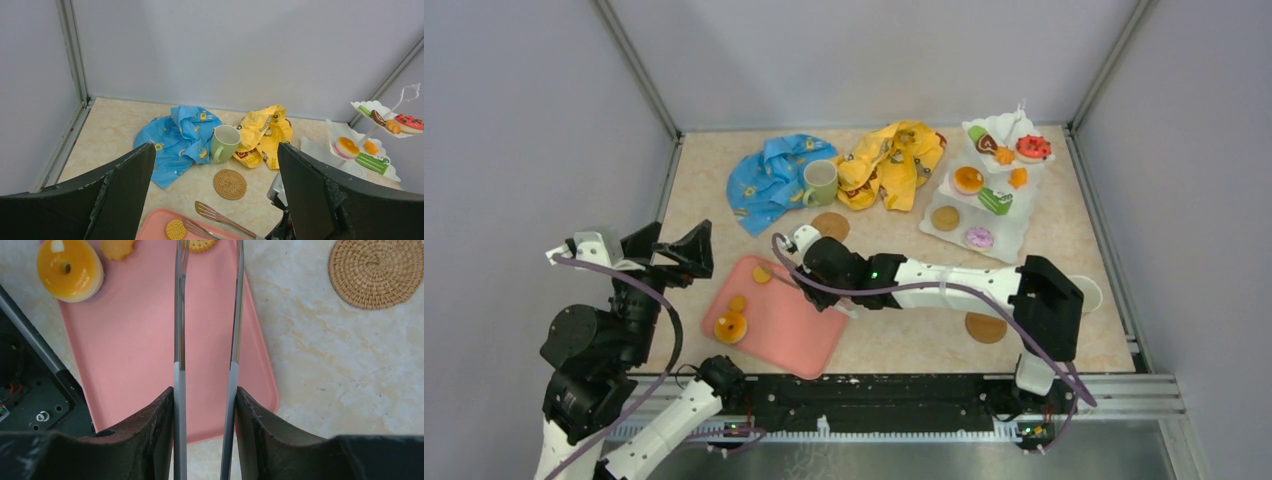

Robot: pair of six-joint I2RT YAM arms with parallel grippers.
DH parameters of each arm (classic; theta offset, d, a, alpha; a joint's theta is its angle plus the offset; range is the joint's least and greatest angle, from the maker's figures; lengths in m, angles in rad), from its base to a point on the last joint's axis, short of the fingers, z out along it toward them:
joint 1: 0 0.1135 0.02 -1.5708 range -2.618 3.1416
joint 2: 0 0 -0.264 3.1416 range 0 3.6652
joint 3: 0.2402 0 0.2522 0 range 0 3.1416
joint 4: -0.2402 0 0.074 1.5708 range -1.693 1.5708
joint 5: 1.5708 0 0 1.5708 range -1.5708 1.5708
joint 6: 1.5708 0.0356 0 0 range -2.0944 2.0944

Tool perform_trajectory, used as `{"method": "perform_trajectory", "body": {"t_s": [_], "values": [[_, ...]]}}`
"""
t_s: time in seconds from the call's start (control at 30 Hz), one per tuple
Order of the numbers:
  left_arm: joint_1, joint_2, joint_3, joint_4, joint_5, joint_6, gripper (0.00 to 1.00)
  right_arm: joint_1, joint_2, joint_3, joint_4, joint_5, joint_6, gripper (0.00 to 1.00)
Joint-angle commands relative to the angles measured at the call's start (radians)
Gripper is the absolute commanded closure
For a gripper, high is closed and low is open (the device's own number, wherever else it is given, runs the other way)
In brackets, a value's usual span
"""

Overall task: Serve the afternoon tea
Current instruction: Pick up the desert from the tray.

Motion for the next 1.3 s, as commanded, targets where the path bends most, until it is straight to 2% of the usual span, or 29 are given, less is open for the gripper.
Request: {"method": "perform_trajectory", "body": {"t_s": [0.0, 0.4, 0.87, 1.13, 1.27], "values": [[0.003, -0.017, 0.027, -0.011, 0.01, -0.003, 0.01, 0.012, 0.03, 0.055, 0.052, 0.01, -0.031, 0.58], [0.003, -0.038, 0.02, -0.018, 0.007, 0.0, 0.01, 0.038, 0.168, 0.145, 0.016, 0.016, -0.027, 0.57], [0.003, -0.036, 0.027, -0.011, 0.002, 0.007, 0.01, 0.057, 0.217, 0.196, 0.005, 0.007, -0.051, 0.55], [0.004, -0.036, 0.021, -0.012, -0.002, 0.003, 0.01, 0.057, 0.233, 0.206, -0.003, 0.047, -0.072, 0.67], [0.002, -0.038, 0.011, -0.01, -0.003, 0.002, 0.01, 0.057, 0.188, 0.182, 0.009, 0.047, -0.071, 0.68]]}}
